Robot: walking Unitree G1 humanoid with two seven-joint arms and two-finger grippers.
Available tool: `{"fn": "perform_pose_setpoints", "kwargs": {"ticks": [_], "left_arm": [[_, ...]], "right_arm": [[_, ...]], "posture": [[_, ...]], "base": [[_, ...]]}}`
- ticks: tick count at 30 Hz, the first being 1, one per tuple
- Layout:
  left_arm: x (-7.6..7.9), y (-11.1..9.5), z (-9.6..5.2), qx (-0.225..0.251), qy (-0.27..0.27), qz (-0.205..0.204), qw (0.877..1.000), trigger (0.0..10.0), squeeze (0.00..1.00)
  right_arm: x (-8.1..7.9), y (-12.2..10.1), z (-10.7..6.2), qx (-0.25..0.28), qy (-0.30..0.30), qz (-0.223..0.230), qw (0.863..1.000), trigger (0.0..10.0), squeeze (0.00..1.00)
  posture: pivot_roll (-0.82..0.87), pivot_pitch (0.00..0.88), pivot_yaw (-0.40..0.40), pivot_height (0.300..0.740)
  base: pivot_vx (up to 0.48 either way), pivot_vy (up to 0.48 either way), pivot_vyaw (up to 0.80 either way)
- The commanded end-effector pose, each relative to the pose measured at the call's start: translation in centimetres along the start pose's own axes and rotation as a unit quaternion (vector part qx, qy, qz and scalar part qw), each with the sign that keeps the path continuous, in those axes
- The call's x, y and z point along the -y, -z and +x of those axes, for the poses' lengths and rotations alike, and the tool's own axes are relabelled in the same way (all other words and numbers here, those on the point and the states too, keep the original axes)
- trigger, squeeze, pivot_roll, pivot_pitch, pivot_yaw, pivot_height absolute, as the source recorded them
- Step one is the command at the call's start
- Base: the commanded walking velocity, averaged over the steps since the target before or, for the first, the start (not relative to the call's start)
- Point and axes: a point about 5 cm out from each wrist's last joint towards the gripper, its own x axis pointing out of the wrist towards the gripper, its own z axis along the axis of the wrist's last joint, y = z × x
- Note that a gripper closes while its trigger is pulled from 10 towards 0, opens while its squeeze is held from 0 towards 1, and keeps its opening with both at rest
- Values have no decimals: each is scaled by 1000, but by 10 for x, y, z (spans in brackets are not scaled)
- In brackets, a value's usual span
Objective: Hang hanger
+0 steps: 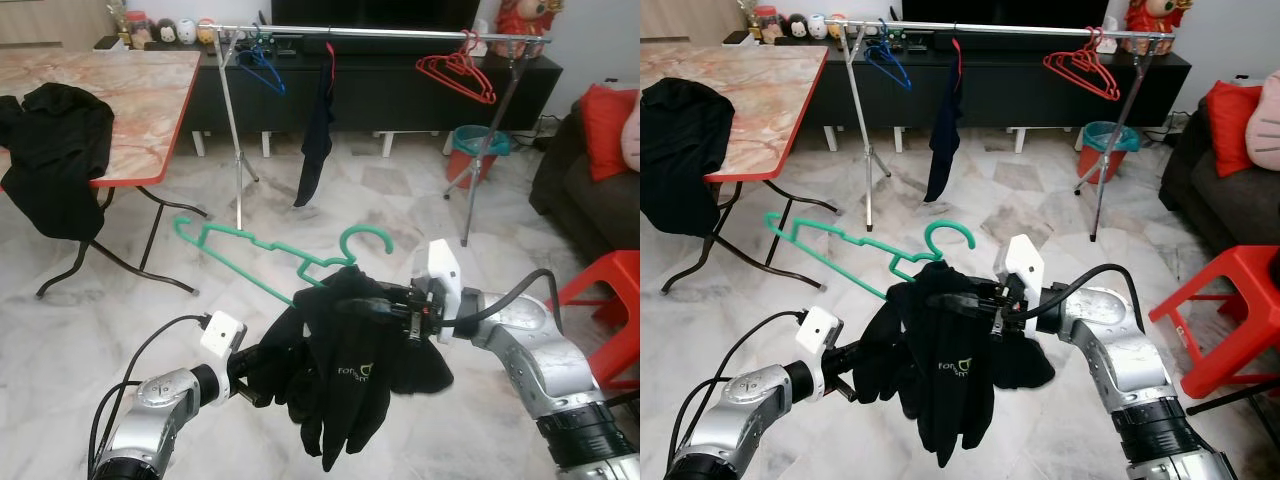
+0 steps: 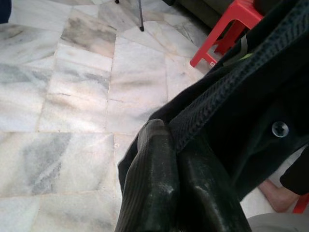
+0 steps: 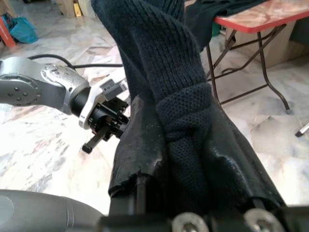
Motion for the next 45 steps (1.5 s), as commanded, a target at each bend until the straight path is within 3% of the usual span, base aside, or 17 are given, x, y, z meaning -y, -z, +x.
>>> {"fn": "perform_pose_setpoints", "kwargs": {"ticks": [1, 6, 7, 8, 10, 13, 21, 26, 31, 34, 36, 42, 45], "left_arm": [[0, 5, -2, -11, -7, -10, 1000, 0, 0], [-4, 6, -2, -23, -29, 2, 999, 0, 0], [-8, 8, -3, -34, -43, 12, 998, 4392, 0], [-17, 12, -7, -54, -69, 25, 996, 10000, 0], [-19, 13, -9, -58, -74, 26, 995, 10000, 0], [-28, 15, -15, -73, -93, 36, 992, 10000, 0], [-33, 18, -19, -81, -109, 39, 990, 10000, 0], [-36, 20, -19, -90, -117, 43, 988, 10000, 0], [-44, 16, -21, -93, -131, 49, 986, 10000, 0], [-49, 15, -23, -99, -142, 54, 983, 10000, 0], [-52, 16, -24, -107, -146, 58, 982, 10000, 0], [-54, 18, -25, -121, -151, 63, 979, 10000, 0], [-54, 20, -24, -125, -150, 66, 978, 10000, 0]], "right_arm": [[2, -21, -3, 35, 1, -32, 999, 0, 0], [-4, -19, -5, 25, -19, -27, 999, 0, 0], [-7, -18, -7, 17, -28, -25, 999, 0, 0], [-13, -14, -13, -7, -53, -22, 998, 0, 0], [-15, -12, -15, -16, -60, -21, 998, 0, 0], [-26, -4, -31, -64, -113, -19, 991, 0, 0], [-36, -6, -49, -89, -151, -4, 984, 0, 0], [-43, 1, -67, -159, -192, -8, 968, 0, 0], [-43, 6, -72, -207, -194, -17, 959, 0, 0], [-36, 12, -73, -238, -165, -36, 956, 0, 0], [-30, 24, -77, -306, -150, -73, 937, 0, 0], [-35, 28, -77, -327, -168, -73, 927, 0, 0], [-30, 31, -77, -340, -154, -95, 923, 0, 0]], "posture": [[-37, 0, -14, 740], [-36, 0, -14, 740], [-36, 0, -15, 740], [-35, 0, -16, 740], [-36, 0, -16, 740], [-40, 0, -12, 740], [-46, 0, -10, 740], [-48, 0, -8, 740], [-50, 0, -5, 740], [-51, 0, 2, 740], [-51, 0, 3, 740], [-49, 0, 3, 740], [-49, 0, 2, 740]], "base": [[0, 0, 0], [0, 0, 0], [0, 0, 0], [0, 0, 0], [0, 0, 0], [0, 0, 0], [0, 0, 0], [0, 0, 0], [0, 0, 0], [0, 0, 0], [0, 0, 0], [0, 0, 0], [0, 0, 0]]}}
